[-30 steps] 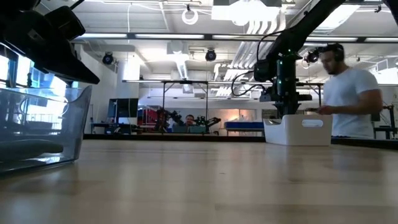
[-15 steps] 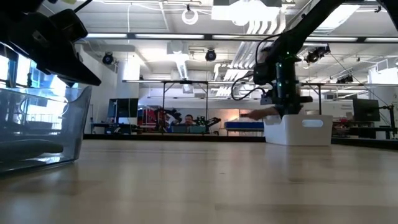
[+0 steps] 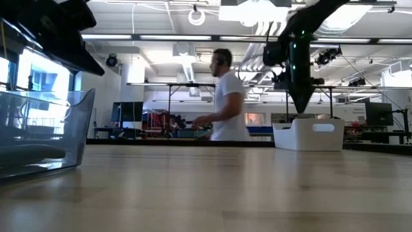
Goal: Sort silverware by color (type)
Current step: Adjust the black bin
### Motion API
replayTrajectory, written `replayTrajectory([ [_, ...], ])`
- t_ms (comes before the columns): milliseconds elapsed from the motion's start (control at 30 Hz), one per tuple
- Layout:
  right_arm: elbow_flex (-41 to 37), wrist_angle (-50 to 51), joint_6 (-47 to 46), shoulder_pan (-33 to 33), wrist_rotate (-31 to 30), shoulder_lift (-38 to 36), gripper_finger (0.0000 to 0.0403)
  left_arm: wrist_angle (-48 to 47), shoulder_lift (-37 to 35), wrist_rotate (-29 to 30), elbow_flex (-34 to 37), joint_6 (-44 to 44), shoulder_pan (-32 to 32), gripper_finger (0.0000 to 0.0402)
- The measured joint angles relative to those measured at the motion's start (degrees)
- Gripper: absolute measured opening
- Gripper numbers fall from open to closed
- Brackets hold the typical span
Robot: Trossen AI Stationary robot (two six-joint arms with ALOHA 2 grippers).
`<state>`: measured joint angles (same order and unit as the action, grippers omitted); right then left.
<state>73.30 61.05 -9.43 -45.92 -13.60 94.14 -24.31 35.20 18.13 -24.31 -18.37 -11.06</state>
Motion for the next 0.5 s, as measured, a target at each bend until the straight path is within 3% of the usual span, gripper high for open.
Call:
replayTrajectory([
  [133,-4.90,-10.93,4.80,5.15,1.04,-8.32,0.0007,-3.12,1.36,-5.80,-2.23,2.20,-0.40,0.0001],
  [300,-21.81,-38.72,8.40,11.03,13.22,-19.03,0.0002,-3.02,6.10,-7.73,-3.75,2.46,-3.86,0.0001],
  [500,-35.78,-61.56,3.33,24.42,9.24,-26.87,0.0001,-8.18,13.55,-6.84,-10.33,2.40,-5.67,0.0001],
])
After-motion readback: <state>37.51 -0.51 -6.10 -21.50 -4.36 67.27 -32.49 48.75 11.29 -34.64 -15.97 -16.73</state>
